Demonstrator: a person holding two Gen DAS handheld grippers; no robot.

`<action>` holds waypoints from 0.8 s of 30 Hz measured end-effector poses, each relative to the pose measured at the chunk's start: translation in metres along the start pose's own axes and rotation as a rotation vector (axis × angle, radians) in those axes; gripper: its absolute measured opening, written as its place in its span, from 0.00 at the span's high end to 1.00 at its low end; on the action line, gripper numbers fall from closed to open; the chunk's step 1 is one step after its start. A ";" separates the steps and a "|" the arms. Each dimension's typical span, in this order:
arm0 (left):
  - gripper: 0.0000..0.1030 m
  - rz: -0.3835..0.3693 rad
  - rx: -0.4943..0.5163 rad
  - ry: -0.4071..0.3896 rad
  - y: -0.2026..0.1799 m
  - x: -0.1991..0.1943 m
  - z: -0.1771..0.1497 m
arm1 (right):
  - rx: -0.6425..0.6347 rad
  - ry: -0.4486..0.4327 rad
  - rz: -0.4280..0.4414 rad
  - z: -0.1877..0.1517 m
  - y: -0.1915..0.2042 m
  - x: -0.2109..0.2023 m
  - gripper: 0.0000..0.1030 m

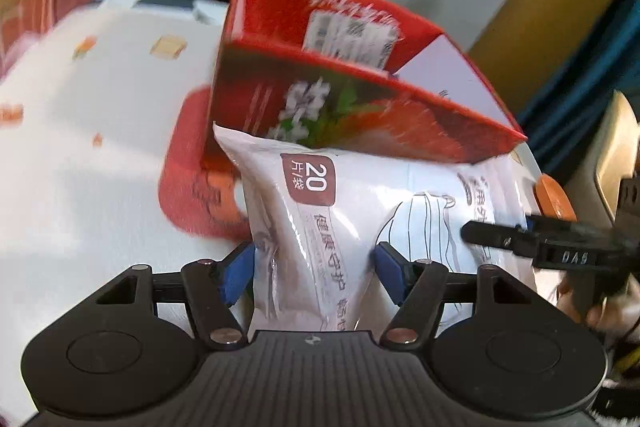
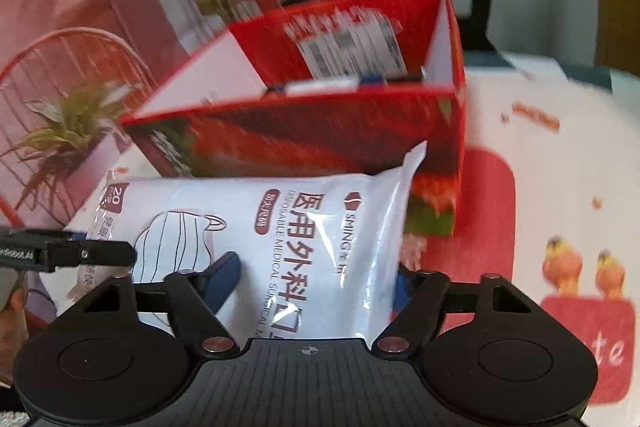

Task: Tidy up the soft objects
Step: 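Lift the white surgical-mask pack and carry it over the red box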

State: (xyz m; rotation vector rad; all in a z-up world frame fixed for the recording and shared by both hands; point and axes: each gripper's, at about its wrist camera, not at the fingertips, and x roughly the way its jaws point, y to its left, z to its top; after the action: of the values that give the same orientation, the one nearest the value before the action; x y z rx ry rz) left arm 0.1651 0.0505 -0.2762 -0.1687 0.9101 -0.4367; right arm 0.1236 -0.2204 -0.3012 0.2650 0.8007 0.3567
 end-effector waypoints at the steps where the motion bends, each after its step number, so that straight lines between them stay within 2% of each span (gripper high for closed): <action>1: 0.34 -0.003 0.019 -0.006 0.001 -0.005 0.004 | -0.018 -0.012 0.005 0.003 0.002 -0.004 0.39; 9: 0.34 0.009 0.085 -0.047 0.003 -0.025 0.032 | -0.174 -0.101 -0.007 0.031 0.021 -0.026 0.54; 13: 0.46 0.006 0.159 -0.064 -0.004 -0.035 0.043 | -0.220 -0.157 -0.041 0.049 0.025 -0.035 0.58; 19: 0.51 0.018 0.250 -0.085 -0.012 -0.048 0.060 | -0.290 -0.203 -0.057 0.066 0.027 -0.048 0.66; 24: 0.52 0.051 0.284 -0.157 -0.019 -0.060 0.081 | -0.370 -0.269 -0.086 0.085 0.037 -0.061 0.69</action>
State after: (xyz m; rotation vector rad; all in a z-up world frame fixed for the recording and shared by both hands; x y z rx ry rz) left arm 0.1918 0.0563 -0.1768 0.0791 0.6886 -0.4938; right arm 0.1389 -0.2196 -0.1909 -0.0683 0.4677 0.3721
